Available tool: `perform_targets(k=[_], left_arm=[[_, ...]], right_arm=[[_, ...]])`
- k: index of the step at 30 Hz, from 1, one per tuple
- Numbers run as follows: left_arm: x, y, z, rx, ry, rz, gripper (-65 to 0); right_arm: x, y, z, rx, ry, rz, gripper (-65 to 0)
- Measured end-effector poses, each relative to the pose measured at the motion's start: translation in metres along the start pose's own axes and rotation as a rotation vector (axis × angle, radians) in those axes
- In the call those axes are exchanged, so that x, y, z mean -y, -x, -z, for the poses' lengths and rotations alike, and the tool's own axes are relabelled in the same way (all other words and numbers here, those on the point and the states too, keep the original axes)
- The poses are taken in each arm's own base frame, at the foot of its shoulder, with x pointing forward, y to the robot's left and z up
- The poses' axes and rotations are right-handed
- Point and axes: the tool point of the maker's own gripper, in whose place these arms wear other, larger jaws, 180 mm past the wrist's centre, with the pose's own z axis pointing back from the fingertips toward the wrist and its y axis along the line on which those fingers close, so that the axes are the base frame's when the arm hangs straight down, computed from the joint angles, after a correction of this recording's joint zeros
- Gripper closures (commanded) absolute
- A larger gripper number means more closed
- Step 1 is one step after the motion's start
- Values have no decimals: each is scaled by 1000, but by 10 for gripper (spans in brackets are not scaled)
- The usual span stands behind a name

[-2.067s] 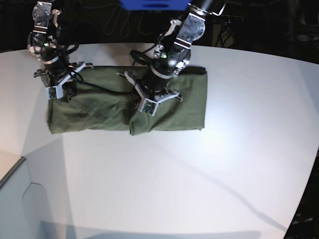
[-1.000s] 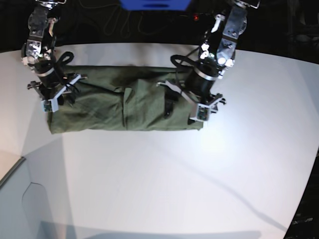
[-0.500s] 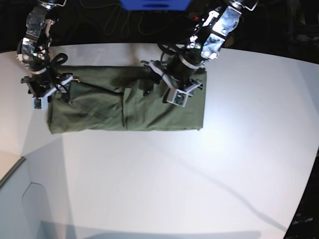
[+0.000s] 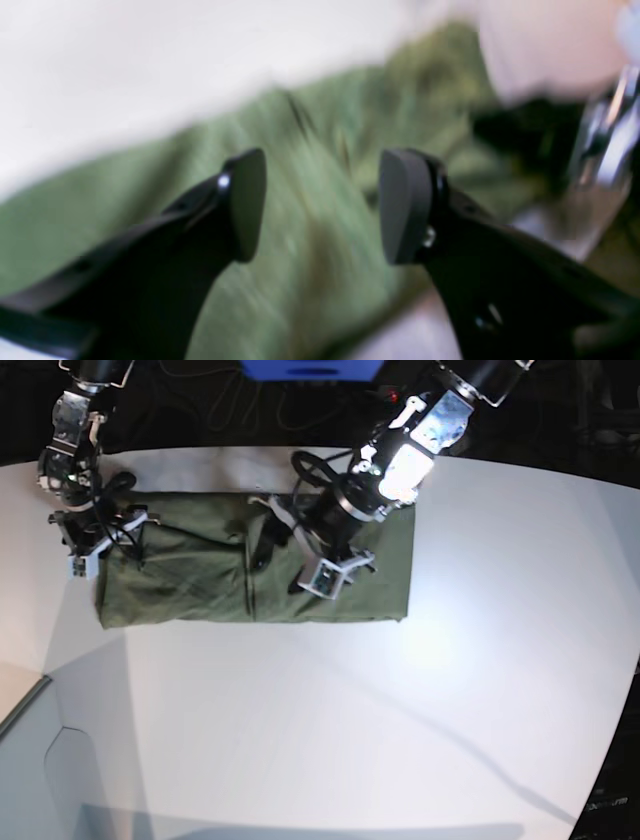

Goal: Layout the t-shirt on the table in an organized manner, then fold the t-shirt properly
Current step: 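Grasp the strip end with the left gripper and fold it toward the right gripper, then lift the strip end with the right gripper and fold it over the middle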

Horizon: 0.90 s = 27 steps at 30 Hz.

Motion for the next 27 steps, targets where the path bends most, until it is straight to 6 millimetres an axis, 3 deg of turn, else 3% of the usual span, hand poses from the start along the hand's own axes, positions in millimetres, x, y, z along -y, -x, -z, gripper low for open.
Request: perform_targets(k=[4,11,14,18,21,27], left_arm=[[-48,-25,-26,76,-120,-11,-346],[-150,-27,-88,115,-420,-66,-346],[-180,-20,-113,114,-521,-91,-346],[-205,-6,-133,93,-602,-114,-346],[-211,3,-138,73,-626,-130,-346],[-211,7,-141,66,-628,-133,-346]], right_arm=[[0,0,7,10,-7,25,-365],[0,2,8,18,-10,34,-358],[-4,1,9,19,-19,27,-298],[-21,1,12,17,-61,-2,-143],[-27,2,15,20,-84,-2,-10],[-28,2,15,25,-86,1,0]])
